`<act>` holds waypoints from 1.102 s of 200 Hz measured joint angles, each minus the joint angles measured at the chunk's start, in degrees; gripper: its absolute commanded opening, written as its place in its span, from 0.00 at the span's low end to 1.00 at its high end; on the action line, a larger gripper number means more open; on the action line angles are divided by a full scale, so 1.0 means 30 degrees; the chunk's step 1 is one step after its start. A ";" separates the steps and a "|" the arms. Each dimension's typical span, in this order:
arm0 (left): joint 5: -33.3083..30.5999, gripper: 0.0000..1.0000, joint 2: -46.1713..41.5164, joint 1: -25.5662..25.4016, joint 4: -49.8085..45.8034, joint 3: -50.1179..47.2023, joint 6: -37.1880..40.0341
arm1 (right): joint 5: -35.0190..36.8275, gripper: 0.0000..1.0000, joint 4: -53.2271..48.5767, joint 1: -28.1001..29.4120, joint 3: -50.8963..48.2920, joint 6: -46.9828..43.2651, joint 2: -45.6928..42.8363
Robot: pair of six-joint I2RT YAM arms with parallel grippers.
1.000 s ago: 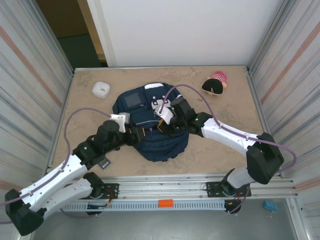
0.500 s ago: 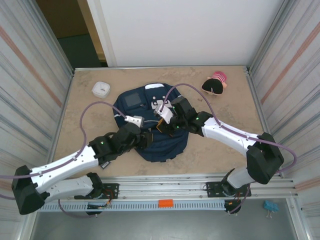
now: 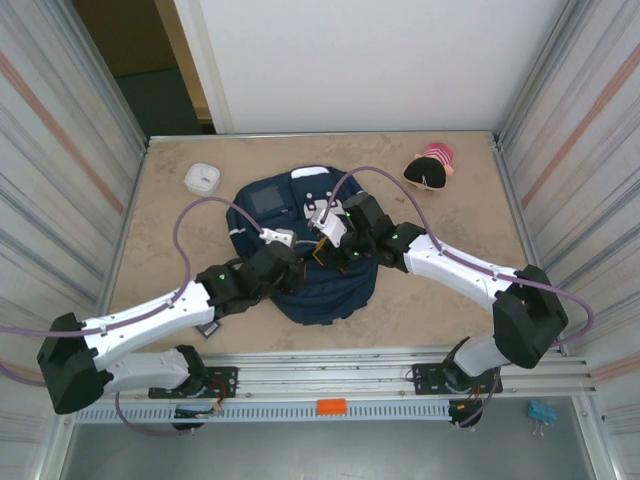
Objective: Pack books, pencil case, and school supplies into a backpack
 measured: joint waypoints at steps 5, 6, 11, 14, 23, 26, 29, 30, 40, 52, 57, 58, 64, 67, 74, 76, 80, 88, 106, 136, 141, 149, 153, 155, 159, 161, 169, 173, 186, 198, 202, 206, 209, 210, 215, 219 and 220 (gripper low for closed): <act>-0.0080 0.16 -0.0029 0.0000 -0.0022 0.0000 -0.0109 | -0.0044 0.00 -0.0022 -0.0036 0.0015 0.0000 0.0000; -0.0087 0.14 -0.0044 0.0000 -0.0051 0.0000 -0.0051 | -0.0051 0.00 -0.0029 -0.0058 0.0022 0.0000 0.0000; -0.0095 0.10 -0.0131 0.0015 -0.0044 -0.0007 -0.0197 | -0.0138 0.00 -0.0022 -0.0117 0.0022 0.0000 0.0000; -0.0066 0.08 -0.0182 0.0022 -0.0044 -0.0015 -0.0087 | -0.0197 0.00 -0.0022 -0.0138 0.0022 0.0000 -0.0007; 0.0080 0.03 -0.0517 0.0066 0.0029 -0.0102 -0.0255 | -0.0372 0.00 -0.0015 -0.0284 0.0022 0.0000 -0.0022; 0.0146 0.02 -0.0634 0.0117 0.0080 -0.0160 -0.0160 | -0.0430 0.00 -0.0015 -0.0335 0.0022 0.0000 -0.0029; 0.0240 0.01 -0.0831 0.0197 0.0102 -0.0248 -0.0226 | -0.0503 0.00 -0.0015 -0.0386 0.0022 0.0007 -0.0051; 0.0255 0.00 -0.0867 0.0219 0.0117 -0.0270 -0.0226 | -0.0510 0.00 -0.0015 -0.0393 0.0022 0.0000 -0.0051; 0.0583 0.00 -0.1494 0.0634 0.0342 -0.0663 -0.0284 | -0.0780 0.00 0.0007 -0.0568 0.0022 0.0000 -0.0131; 0.0845 0.00 -0.2397 0.1355 0.0386 -0.1275 -0.0335 | -0.0991 0.00 0.0036 -0.0765 0.0044 0.0000 -0.0255; 0.0860 0.00 -0.2747 0.1698 0.0357 -0.1530 -0.0372 | -0.1071 0.00 0.0029 -0.0860 0.0051 0.0000 -0.0342; 0.0882 0.00 -0.2849 0.1829 0.0364 -0.1617 -0.0386 | -0.1086 0.00 0.0029 -0.0874 0.0051 0.0000 -0.0350; 0.0889 0.00 -0.3242 0.2324 0.0328 -0.1945 -0.0430 | -0.1246 0.00 -0.0022 -0.0940 0.0051 -0.0007 -0.0459; 0.0962 0.00 -0.3461 0.2652 0.0386 -0.2149 -0.0452 | -0.1362 0.00 -0.0044 -0.1005 0.0051 -0.0007 -0.0532; 0.1202 0.00 -0.3818 0.3213 0.0576 -0.2499 -0.0459 | -0.1566 0.00 -0.0095 -0.1064 0.0058 -0.0036 -0.0648; 0.1282 0.00 -0.3934 0.3366 0.0656 -0.2586 -0.0459 | -0.1632 0.00 -0.0109 -0.1064 0.0058 -0.0051 -0.0670; 0.1450 0.00 -0.4087 0.3585 0.0758 -0.2710 -0.0452 | -0.1800 0.00 -0.0153 -0.1049 0.0058 -0.0073 -0.0714; 0.1778 0.00 -0.4430 0.4000 0.0889 -0.2958 -0.0452 | -0.2055 0.00 -0.0299 -0.0998 0.0073 -0.0146 -0.0780; 0.2645 0.00 -0.5049 0.4932 0.1122 -0.3351 -0.0328 | -0.2652 0.00 -0.0656 -0.0998 0.0204 -0.0255 -0.0845; 0.4175 0.00 -0.5144 0.6375 0.2076 -0.3832 0.0277 | -0.3322 0.00 -0.1020 -0.1013 0.0525 -0.0583 -0.0838; 0.4495 0.02 -0.5078 0.6586 0.2266 -0.3876 0.0335 | -0.3322 0.00 -0.1086 -0.1020 0.0590 -0.0641 -0.0838; 0.4932 0.08 -0.4911 0.6892 0.2565 -0.3891 0.0459 | -0.3300 0.00 -0.1166 -0.1078 0.0743 -0.0663 -0.0838; 0.5115 0.10 -0.4801 0.7038 0.2718 -0.3891 0.0474 | -0.3228 0.00 -0.1195 -0.1086 0.0816 -0.0656 -0.0838; 0.5187 0.11 -0.4758 0.7111 0.2820 -0.3891 0.0517 | -0.3191 0.00 -0.1202 -0.1100 0.0852 -0.0656 -0.0838; 0.5370 0.15 -0.4626 0.7257 0.3002 -0.3891 0.0517 | -0.3016 0.00 -0.1217 -0.1115 0.0933 -0.0634 -0.0816; 0.5457 0.17 -0.4575 0.7322 0.3096 -0.3891 0.0532 | -0.2943 0.00 -0.1217 -0.1115 0.0969 -0.0634 -0.0816; 0.5617 0.28 -0.4350 0.7577 0.3381 -0.3891 0.0517 | -0.2550 0.00 -0.1319 -0.1122 0.1166 -0.0466 -0.0721; 0.5610 0.33 -0.4240 0.7715 0.3432 -0.3891 0.0408 | -0.2302 0.00 -0.1472 -0.1129 0.1333 -0.0226 -0.0612; 0.5384 0.42 -0.4022 0.8160 0.3249 -0.3891 0.0138 | -0.1785 0.00 -0.1894 -0.1260 0.2011 0.0357 -0.0153; 0.4925 0.50 -0.4051 0.8459 0.2710 -0.3898 -0.0576 | -0.1443 0.00 -0.2033 -0.1486 0.2703 0.0903 0.0364; 0.4787 0.54 -0.4087 0.8524 0.2521 -0.3905 -0.0889 | -0.1362 0.00 -0.2040 -0.1530 0.2841 0.1027 0.0474; 0.4641 0.58 -0.4204 0.8553 0.2266 -0.3920 -0.1231 | -0.1326 0.00 -0.2011 -0.1588 0.2965 0.1202 0.0605; 0.4517 0.61 -0.4306 0.8561 0.2033 -0.3956 -0.1494 | -0.1304 0.00 -0.2011 -0.1617 0.3053 0.1319 0.0699; 0.4495 0.62 -0.4350 0.8561 0.1974 -0.3963 -0.1515 | -0.1304 0.00 -0.2011 -0.1610 0.3067 0.1341 0.0714; 0.4342 0.66 -0.4561 0.8561 0.1676 -0.4036 -0.2120 | -0.1304 0.00 -0.1982 -0.1625 0.3111 0.1472 0.0809; 0.4175 0.69 -0.4830 0.8561 0.1362 -0.4131 -0.2433 | -0.1304 0.00 -0.1967 -0.1632 0.3126 0.1552 0.0896; 0.4160 0.70 -0.4911 0.8561 0.1290 -0.4167 -0.2667 | -0.1304 0.00 -0.1967 -0.1632 0.3126 0.1574 0.0903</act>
